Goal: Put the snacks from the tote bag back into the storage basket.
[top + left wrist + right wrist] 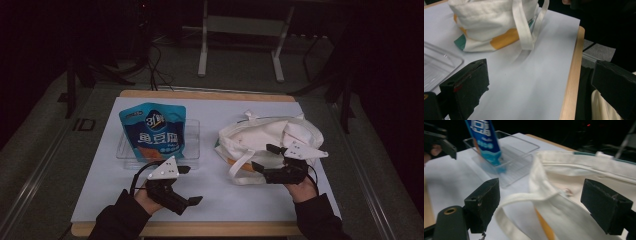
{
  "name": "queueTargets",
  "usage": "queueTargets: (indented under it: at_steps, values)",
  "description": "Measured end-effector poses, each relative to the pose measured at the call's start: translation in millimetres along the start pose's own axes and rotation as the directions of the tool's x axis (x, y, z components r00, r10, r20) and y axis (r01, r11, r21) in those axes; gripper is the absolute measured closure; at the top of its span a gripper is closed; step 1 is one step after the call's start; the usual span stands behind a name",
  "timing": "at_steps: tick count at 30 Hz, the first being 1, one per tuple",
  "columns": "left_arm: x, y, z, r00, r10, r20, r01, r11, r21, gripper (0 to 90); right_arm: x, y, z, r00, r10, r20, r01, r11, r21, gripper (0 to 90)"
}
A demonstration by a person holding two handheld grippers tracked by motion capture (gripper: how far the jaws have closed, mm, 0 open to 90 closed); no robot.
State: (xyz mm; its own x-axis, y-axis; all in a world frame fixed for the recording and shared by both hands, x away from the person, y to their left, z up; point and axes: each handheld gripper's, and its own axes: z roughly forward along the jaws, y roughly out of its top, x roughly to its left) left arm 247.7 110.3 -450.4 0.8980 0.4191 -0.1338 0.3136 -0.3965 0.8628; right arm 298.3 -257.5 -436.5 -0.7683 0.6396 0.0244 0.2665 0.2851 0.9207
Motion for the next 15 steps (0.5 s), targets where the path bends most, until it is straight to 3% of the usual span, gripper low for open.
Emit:
queueTargets:
  at_steps: [7, 10, 15]
  values:
    - [0.3, 4.2, 13.9, 1.0, 0.007, 0.002, -0.007, 0.9998, -0.018, 1.6, -4.9, -8.2, -11.0, 0.9995, 0.006, 0.032, -0.006, 1.0, -0.007, 15.5]
    - [-0.9, 2.4, 20.1, 0.9996, 0.028, 0.0, -0.028, 0.9996, -0.002, 1.6, -4.0, -11.3, -12.5, 0.9987, -0.023, 0.046, 0.023, 1.0, -0.008, 15.5]
    - [-3.1, -1.6, 23.3, 0.9991, 0.042, 0.0, -0.042, 0.999, 0.018, 1.6, -1.8, -11.3, -14.7, 0.9983, -0.028, 0.05, 0.029, 0.999, -0.019, 15.5]
